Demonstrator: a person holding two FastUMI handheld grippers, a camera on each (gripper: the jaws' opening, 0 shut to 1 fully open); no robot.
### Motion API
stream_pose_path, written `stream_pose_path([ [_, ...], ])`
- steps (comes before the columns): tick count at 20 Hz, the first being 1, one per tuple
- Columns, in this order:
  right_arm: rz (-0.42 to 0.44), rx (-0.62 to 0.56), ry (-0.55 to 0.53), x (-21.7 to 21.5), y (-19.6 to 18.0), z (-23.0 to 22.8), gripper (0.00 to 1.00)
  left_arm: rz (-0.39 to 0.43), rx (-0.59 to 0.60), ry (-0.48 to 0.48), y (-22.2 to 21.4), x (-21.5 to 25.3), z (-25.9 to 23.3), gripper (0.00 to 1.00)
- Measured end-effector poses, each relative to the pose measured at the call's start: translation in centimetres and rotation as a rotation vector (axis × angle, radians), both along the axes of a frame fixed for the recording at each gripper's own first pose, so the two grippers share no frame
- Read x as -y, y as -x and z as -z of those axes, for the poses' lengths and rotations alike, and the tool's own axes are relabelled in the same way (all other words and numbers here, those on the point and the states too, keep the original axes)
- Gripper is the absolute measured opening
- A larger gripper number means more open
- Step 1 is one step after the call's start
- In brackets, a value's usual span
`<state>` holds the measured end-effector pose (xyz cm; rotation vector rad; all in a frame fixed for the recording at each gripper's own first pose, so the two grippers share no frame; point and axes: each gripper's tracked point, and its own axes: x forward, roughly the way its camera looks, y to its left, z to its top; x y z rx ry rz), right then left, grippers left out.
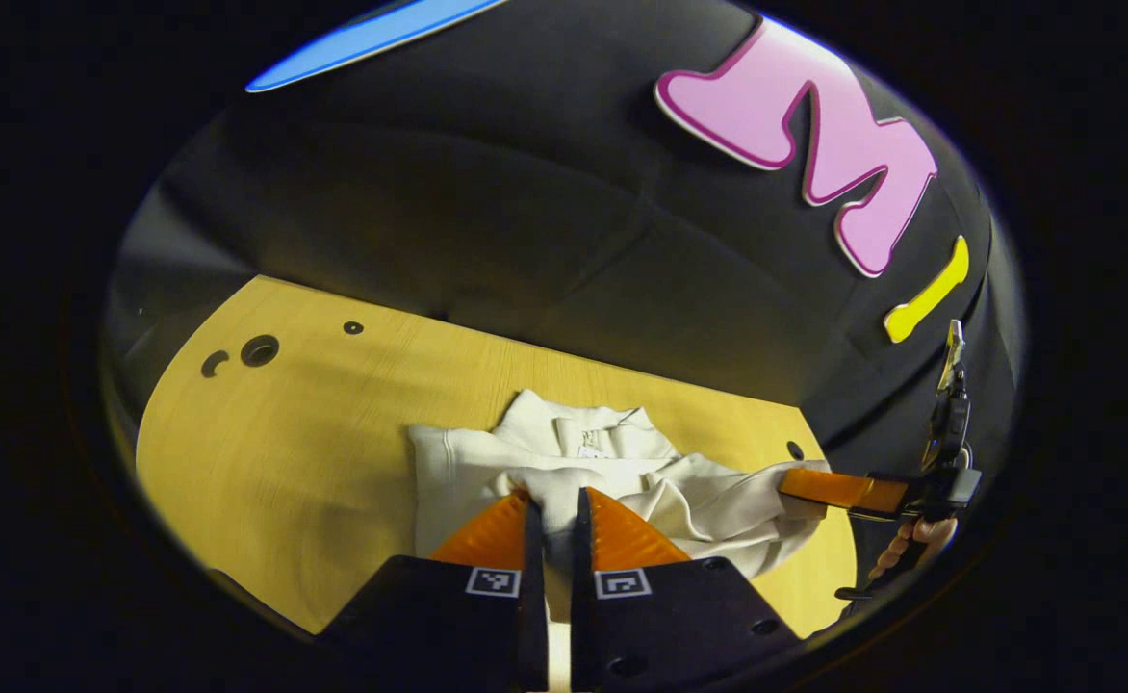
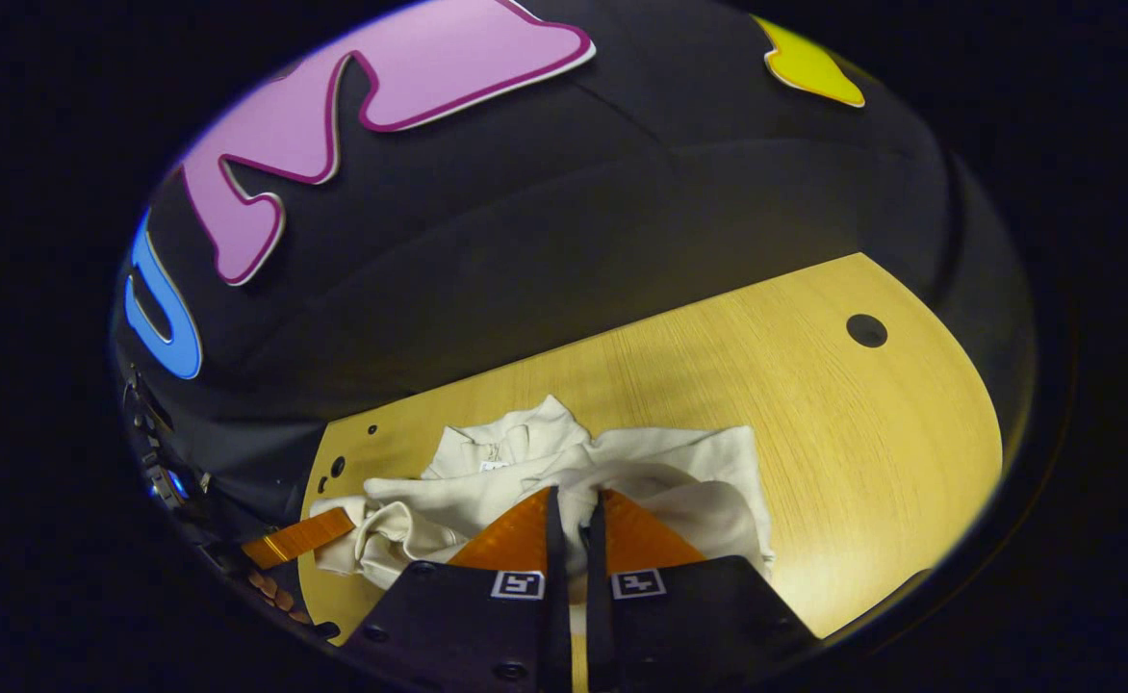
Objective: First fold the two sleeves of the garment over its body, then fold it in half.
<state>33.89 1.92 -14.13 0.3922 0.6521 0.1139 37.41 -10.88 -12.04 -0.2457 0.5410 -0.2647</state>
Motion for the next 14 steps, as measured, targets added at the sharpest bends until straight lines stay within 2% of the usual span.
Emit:
stream_pose_path([
  [3,0.035,-0.040,-0.011,0.4,-1.2,2.2,0.23,-0.012,-0.003,-0.098,-1.9,-0.6,2.4,0.26],
  [4,0.035,-0.043,-0.018,0.0,-1.5,2.5,0.24,-0.021,-0.002,-0.131,-2.1,-0.7,2.7,0.31],
  [5,0.033,-0.047,-0.015,0.0,-1.5,2.8,0.31,-0.025,0.010,-0.155,-2.7,-0.8,2.7,0.32],
  [7,0.027,-0.040,0.020,0.2,-1.3,3.0,0.69,-0.006,0.039,-0.169,-2.6,-0.1,1.8,0.65],
  [8,0.019,-0.022,0.044,0.4,-1.3,2.8,0.73,-0.015,0.062,-0.203,-2.3,-0.5,1.3,0.82],
  [9,0.009,-0.009,0.070,0.7,-0.7,2.3,0.89,-0.028,0.096,-0.240,-2.3,-0.8,0.4,1.00],
  [10,0.000,-0.001,0.078,0.7,-0.5,2.2,1.00,-0.038,0.116,-0.256,-2.1,-1.0,-0.3,0.98],
  [14,-0.017,0.079,0.142,1.8,0.8,-0.4,0.99,-0.067,0.165,-0.285,0.0,-1.8,-2.9,0.98],
])
